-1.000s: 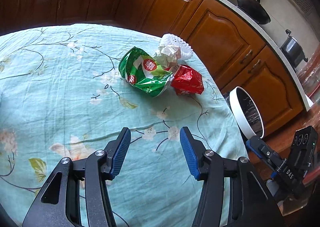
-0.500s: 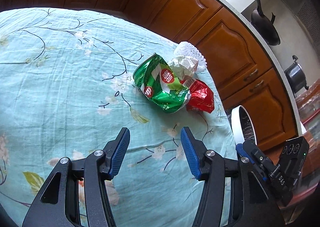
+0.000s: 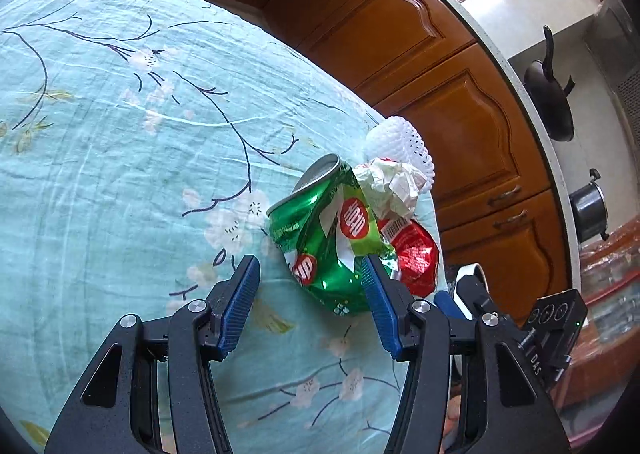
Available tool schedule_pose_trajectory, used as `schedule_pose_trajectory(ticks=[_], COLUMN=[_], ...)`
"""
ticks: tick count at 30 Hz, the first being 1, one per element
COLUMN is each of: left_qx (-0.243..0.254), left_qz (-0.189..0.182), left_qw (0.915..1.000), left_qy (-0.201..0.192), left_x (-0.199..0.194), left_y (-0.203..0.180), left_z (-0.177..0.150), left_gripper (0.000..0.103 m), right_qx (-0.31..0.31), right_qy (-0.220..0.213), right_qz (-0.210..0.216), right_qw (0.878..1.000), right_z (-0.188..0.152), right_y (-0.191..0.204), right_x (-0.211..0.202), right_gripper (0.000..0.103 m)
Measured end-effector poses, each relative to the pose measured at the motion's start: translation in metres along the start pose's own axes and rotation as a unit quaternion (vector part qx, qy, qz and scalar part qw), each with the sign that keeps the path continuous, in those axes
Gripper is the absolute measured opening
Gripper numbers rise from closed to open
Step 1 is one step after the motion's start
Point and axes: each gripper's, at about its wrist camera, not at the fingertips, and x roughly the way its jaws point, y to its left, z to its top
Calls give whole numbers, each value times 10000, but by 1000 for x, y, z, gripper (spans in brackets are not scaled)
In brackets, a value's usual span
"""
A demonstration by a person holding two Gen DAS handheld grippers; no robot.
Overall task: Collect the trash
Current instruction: 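Grasp the green can with the left tool while the right tool grasps the red wrapper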
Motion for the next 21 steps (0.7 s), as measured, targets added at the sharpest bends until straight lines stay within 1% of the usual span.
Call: schedule_pose_trajectory(ticks=[2, 4, 6, 7, 8, 9, 11, 13, 14, 15, 18, 21], left_qx=[-6, 42, 123, 177, 216, 258, 375, 488, 559, 627, 893, 1157], left_qz=[-13, -9, 1, 15, 17, 12, 0, -11, -33, -66, 16, 96], left_qw=[10000, 10000, 9999, 9998, 9998, 9997, 9993, 9988, 9984, 9980, 9958, 9930], left_qy=[3, 4, -4, 2, 11, 12, 29, -27, -61, -88, -175, -205], left_x=[5, 9, 12, 14, 16, 17, 19, 15, 12, 8, -5, -16], left_y=[-2, -6, -11, -13, -16, -18, -22, -24, -26, -28, -36, -44], left_z=[3, 5, 5, 5, 5, 5, 4, 2, 1, -1, -7, -19], left_gripper=[53, 53, 51, 51, 50, 44, 32, 26, 21, 16, 12, 11], right_qx=[-15, -70, -126, -170, -233, -310, -436, -475, -454, -418, -404, -407], right_qy=[41, 94, 143, 147, 119, 79, 43, 18, 12, 13, -60, -112], right_qz=[12, 11, 84, 118, 133, 117, 21, 15, 51, 78, 65, 85], right_qw=[10000, 9999, 9998, 9997, 9996, 9994, 9990, 9989, 9990, 9991, 9991, 9991], right_z=[2, 3, 2, 1, 0, -1, -3, -6, -7, -9, -13, -18], right_y=[0, 3, 6, 9, 12, 16, 21, 22, 20, 18, 14, 12], right_x=[7, 12, 16, 16, 13, 10, 6, -1, -3, -8, -22, -37], right_gripper=[83, 75, 57, 53, 42, 37, 36, 34, 10, 6, 3, 2])
